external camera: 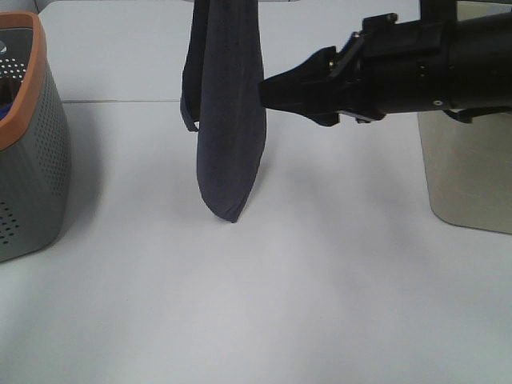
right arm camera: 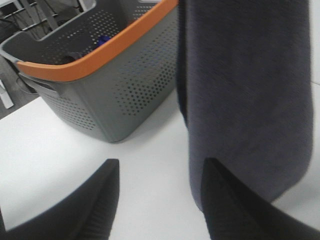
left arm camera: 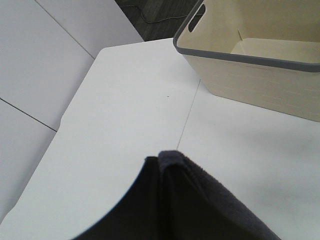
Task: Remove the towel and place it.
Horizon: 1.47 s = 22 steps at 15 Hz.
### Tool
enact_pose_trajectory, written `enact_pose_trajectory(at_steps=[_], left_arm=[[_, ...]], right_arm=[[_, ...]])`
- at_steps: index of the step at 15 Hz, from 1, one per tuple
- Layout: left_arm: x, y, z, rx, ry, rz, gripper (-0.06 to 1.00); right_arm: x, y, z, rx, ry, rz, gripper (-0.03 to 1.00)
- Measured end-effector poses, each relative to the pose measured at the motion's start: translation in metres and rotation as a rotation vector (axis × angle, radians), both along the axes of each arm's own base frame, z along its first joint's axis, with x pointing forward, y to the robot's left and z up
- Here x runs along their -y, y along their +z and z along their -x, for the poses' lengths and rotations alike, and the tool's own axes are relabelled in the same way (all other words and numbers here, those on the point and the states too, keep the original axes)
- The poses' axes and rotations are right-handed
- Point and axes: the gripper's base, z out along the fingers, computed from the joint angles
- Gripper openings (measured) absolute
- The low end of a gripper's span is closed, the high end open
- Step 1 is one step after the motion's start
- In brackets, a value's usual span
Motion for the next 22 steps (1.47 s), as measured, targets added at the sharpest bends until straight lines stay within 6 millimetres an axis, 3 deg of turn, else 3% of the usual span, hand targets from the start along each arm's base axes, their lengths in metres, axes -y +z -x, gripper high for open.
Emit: enact_pose_trajectory(at_steps=[4, 8, 13, 17, 22], left_arm=[[0.000, 0.000, 0.000, -0.015, 0.014, 0.012, 0.00], [0.000, -0.001, -0.001, -0.034, 0.026, 0.026, 0.00], [-0.001, -0.001, -0.002, -0.027, 0.037, 0.012, 0.00], [-0.003, -0.002, -0.003, -0.017, 0.050, -0.006, 0.00], [-0.003, -0.002, -0.002, -0.024, 0.052, -0.004, 0.00]], right_arm=[[-0.059, -0.002, -0.011, -0.002, 0.137, -0.006, 0.52], [-0.088, -0.005, -0.027, -0.004, 0.171, -0.022, 0.52], [-0.090, -0.026, -0.040, 0.012, 0.147, 0.095, 0.52], [-0.084, -0.033, -0.040, 0.012, 0.159, 0.218, 0.52], [-0.076, -0.033, -0.052, 0.068, 0.019, 0.268, 0.49]])
